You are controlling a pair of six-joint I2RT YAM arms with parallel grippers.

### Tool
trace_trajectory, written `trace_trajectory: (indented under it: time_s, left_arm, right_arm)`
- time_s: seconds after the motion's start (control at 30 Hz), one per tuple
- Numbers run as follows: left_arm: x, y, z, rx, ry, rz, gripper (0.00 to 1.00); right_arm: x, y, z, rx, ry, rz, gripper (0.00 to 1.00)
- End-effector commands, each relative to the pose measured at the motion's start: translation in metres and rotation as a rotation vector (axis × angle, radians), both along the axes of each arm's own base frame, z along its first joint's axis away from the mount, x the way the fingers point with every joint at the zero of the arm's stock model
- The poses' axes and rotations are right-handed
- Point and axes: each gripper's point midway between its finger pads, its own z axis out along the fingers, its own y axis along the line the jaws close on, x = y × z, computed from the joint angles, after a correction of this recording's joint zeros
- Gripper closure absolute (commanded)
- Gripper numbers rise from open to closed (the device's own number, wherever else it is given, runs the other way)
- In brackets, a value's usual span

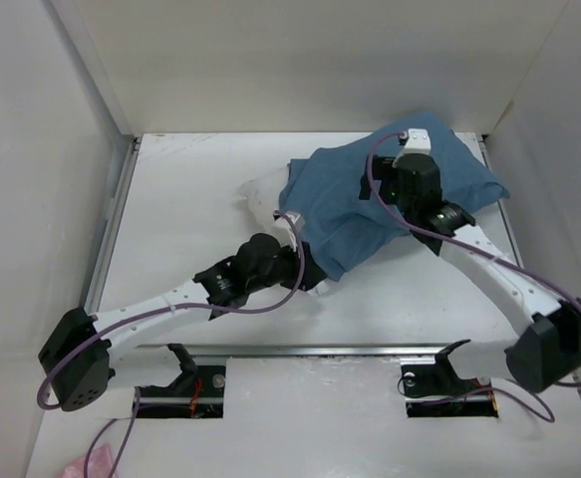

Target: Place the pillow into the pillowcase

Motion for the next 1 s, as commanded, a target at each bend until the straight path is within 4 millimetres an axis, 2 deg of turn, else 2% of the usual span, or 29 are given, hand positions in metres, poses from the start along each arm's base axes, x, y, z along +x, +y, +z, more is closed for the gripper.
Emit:
trace_trajectory:
  time_s: [0.0,0.03,0.07,0.13,0.2,0.23,0.27,0.33,0.37,0.4,0.43,0.47,0.53,0.57,0.6,0.67,0.77,0.8,0.83,0.87,0.9,0.93,0.97]
  left_arm:
    - [0.034,0.019,0.026,0.042,-0.022,0.228,0.27]
    - [0.037,0.03,0.028,0.062,0.001,0.297,0.0]
    - [0.046,0.043,0.027,0.091,-0.023,0.373,0.0]
    - [0.053,0.047,0.039,0.059,-0.05,0.407,0.0]
    - [0.058,0.043,0.049,0.027,-0.085,0.386,0.06]
    - [0.061,0.039,0.043,0.044,-0.086,0.382,0.08]
    - [0.07,0.038,0.05,0.027,-0.101,0.406,0.13]
    - [0.081,0.038,0.048,0.071,-0.128,0.433,0.19]
    - [0.095,0.037,0.047,0.092,-0.131,0.457,0.23]
    - [0.099,0.032,0.047,0.096,-0.129,0.457,0.29]
    - [0.107,0.034,0.045,0.117,-0.139,0.463,0.46]
    - [0.111,0.026,0.042,0.135,-0.137,0.444,0.53]
    - [0.12,0.022,0.042,0.14,-0.134,0.452,0.75]
    - [0.122,0.022,0.042,0.148,-0.134,0.46,1.0]
    - [0.123,0.021,0.05,0.144,-0.136,0.461,1.0]
    - [0.121,0.022,0.057,0.139,-0.153,0.447,1.0]
    - [0.105,0.045,0.07,0.104,-0.168,0.48,1.0]
    - [0.099,0.053,0.071,0.094,-0.165,0.494,1.0]
    - [0.086,0.068,0.068,0.079,-0.157,0.5,1.0]
    - [0.08,0.075,0.066,0.061,-0.14,0.52,1.0]
    - [0.074,0.081,0.062,0.052,-0.126,0.526,1.0]
    - [0.062,0.084,0.068,0.008,-0.125,0.506,1.0]
    - [0.051,0.086,0.043,0.032,-0.075,0.476,1.0]
  right_arm:
    - [-0.024,-0.008,0.065,0.069,-0.135,-0.004,0.0]
    - [-0.035,-0.012,0.062,0.1,-0.11,-0.018,0.0]
    - [-0.04,-0.014,0.059,0.106,-0.099,-0.022,0.0]
    - [-0.047,-0.02,0.047,0.104,-0.067,-0.048,0.0]
    - [-0.05,-0.023,0.04,0.105,-0.053,-0.062,0.0]
    - [-0.052,-0.024,0.033,0.102,-0.033,-0.066,0.0]
    - [-0.052,-0.024,0.033,0.102,-0.032,-0.066,0.0]
    - [-0.051,-0.028,0.023,0.091,-0.009,-0.103,0.0]
    - [-0.049,-0.029,0.018,0.081,0.001,-0.112,0.0]
    - [-0.047,-0.03,0.014,0.077,0.01,-0.13,0.0]
    - [-0.046,-0.035,0.014,0.068,0.003,-0.155,0.0]
    - [-0.042,-0.036,0.006,0.05,0.021,-0.167,0.0]
    - [-0.04,-0.035,0.001,0.057,0.034,-0.183,0.0]
    - [-0.039,-0.035,-0.002,0.052,0.041,-0.183,0.0]
    - [-0.037,-0.034,-0.01,0.04,0.059,-0.184,0.0]
    - [-0.033,-0.036,-0.018,0.027,0.075,-0.211,0.0]
    - [-0.024,-0.04,-0.046,0.01,0.125,-0.289,0.0]
    - [-0.017,-0.049,-0.047,0.008,0.119,-0.352,0.0]
    - [-0.012,-0.046,-0.068,-0.015,0.177,-0.366,0.0]
    - [-0.009,-0.05,-0.077,-0.014,0.206,-0.402,0.0]
    - [-0.004,-0.047,-0.082,-0.015,0.216,-0.407,0.0]
    - [0.005,-0.041,-0.081,-0.006,0.214,-0.4,0.0]
    - [0.016,-0.033,-0.092,0.0,0.221,-0.388,0.0]
